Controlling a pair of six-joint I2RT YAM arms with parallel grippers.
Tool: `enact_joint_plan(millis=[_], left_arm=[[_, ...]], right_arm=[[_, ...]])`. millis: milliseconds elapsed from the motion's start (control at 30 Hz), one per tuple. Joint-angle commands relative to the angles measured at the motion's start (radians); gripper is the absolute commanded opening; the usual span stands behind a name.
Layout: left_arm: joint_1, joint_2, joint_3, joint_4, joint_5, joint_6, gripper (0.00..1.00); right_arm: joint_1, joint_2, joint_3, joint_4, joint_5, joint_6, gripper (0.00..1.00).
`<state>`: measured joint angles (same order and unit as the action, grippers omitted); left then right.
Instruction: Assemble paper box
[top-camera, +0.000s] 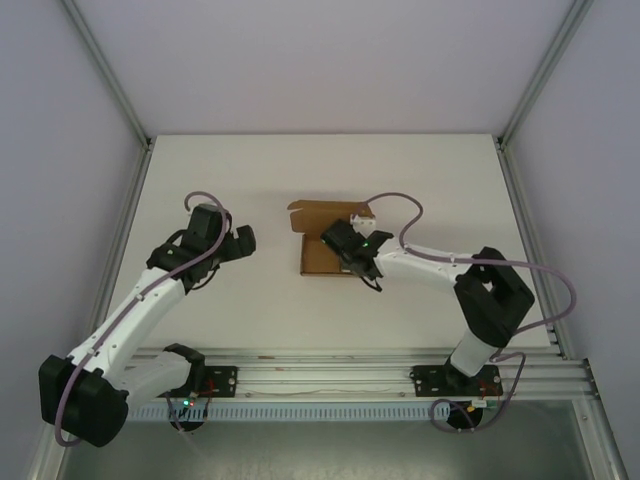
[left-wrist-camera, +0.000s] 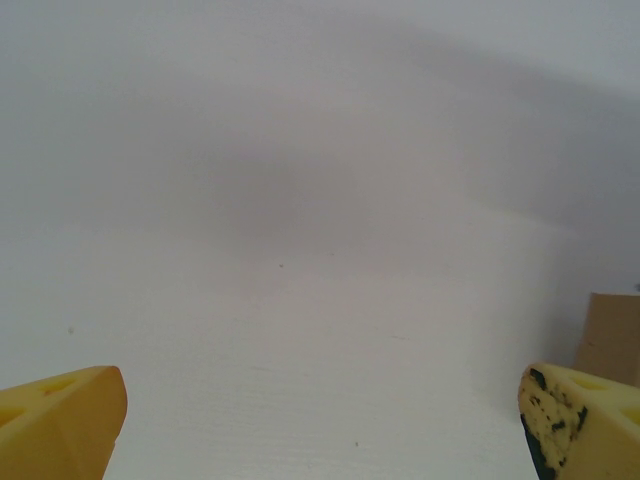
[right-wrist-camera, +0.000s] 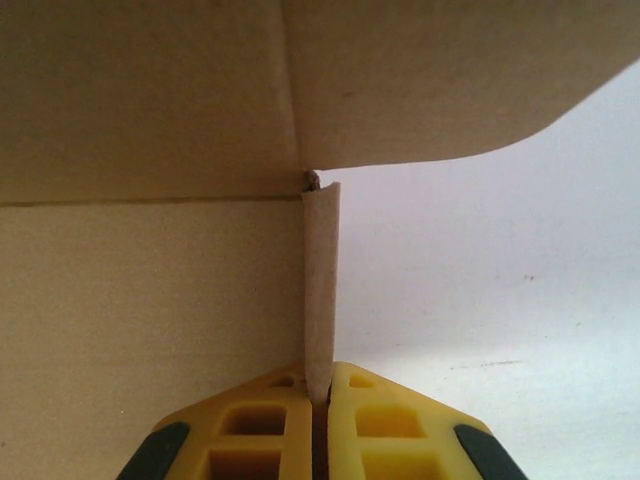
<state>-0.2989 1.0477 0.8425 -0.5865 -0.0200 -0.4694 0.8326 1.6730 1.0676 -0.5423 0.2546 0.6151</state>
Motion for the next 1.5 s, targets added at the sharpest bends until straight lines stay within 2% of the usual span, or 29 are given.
enact_joint_plan(millis=[0,67,133,167,267,400,500,600,667,733,867,933,967,1033,1100,1167,1233,1333,1367,1467], left_arm=[[0.007,0.002,0.000,0.069,0.100,0.068,1.00],[0.006,0.003,-0.010,0.106,0.168,0.108,1.00],[0.006,0.008,-0.016,0.151,0.233,0.145,1.00],[0.006,0.016,-0.015,0.171,0.269,0.163,0.99],[-0.002,0.062,0.007,0.249,0.359,0.220,1.00],[-0.027,0.179,0.065,0.289,0.438,0.364,1.00],[-0.053,0.281,0.166,0.228,0.470,0.526,1.00],[-0.056,0.374,0.269,0.198,0.472,0.637,1.00],[-0.056,0.447,0.350,0.152,0.457,0.681,0.98],[-0.057,0.532,0.457,0.055,0.507,0.741,0.92],[-0.072,0.657,0.584,-0.065,0.523,0.838,0.74],[-0.082,0.706,0.636,-0.116,0.519,0.869,0.64],[-0.085,0.724,0.661,-0.140,0.522,0.879,0.61],[-0.089,0.750,0.693,-0.172,0.540,0.899,0.61],[-0.094,0.763,0.701,-0.176,0.535,0.903,0.57],[-0.099,0.772,0.703,-0.177,0.528,0.907,0.53],[-0.104,0.781,0.712,-0.193,0.509,0.908,0.45],[-0.109,0.779,0.713,-0.202,0.471,0.901,0.34],[-0.111,0.771,0.704,-0.199,0.461,0.900,0.29],[-0.117,0.740,0.664,-0.156,0.429,0.873,0.06]], right_arm=[[0.000,0.042,0.015,-0.014,-0.002,0.046,0.12],[0.001,0.057,0.035,-0.042,0.010,0.030,0.13],[0.001,0.051,0.041,-0.042,0.007,0.009,0.19],[0.000,0.042,0.040,-0.037,0.004,0.000,0.26],[-0.001,-0.003,0.045,-0.030,-0.008,-0.041,0.57],[-0.027,-0.096,0.044,-0.026,-0.047,-0.144,0.76],[-0.101,-0.179,0.028,0.023,-0.159,-0.365,0.90],[-0.192,-0.225,0.039,0.043,-0.313,-0.645,0.96],[-0.239,-0.221,0.063,0.040,-0.402,-0.784,0.96],[-0.281,-0.188,0.118,-0.002,-0.479,-0.886,0.94],[-0.342,-0.090,0.247,-0.117,-0.589,-0.978,0.88],[-0.360,-0.044,0.292,-0.163,-0.624,-1.007,0.80],[-0.363,-0.026,0.306,-0.180,-0.627,-1.014,0.78],[-0.365,0.005,0.332,-0.221,-0.635,-1.034,0.73],[-0.366,0.026,0.350,-0.248,-0.640,-1.045,0.65],[-0.365,0.031,0.355,-0.254,-0.633,-1.042,0.52],[-0.367,0.030,0.357,-0.254,-0.622,-1.042,0.38],[-0.368,0.025,0.363,-0.272,-0.601,-1.044,0.28],[-0.367,0.024,0.366,-0.279,-0.596,-1.045,0.26],[-0.368,0.018,0.367,-0.284,-0.573,-1.043,0.12]])
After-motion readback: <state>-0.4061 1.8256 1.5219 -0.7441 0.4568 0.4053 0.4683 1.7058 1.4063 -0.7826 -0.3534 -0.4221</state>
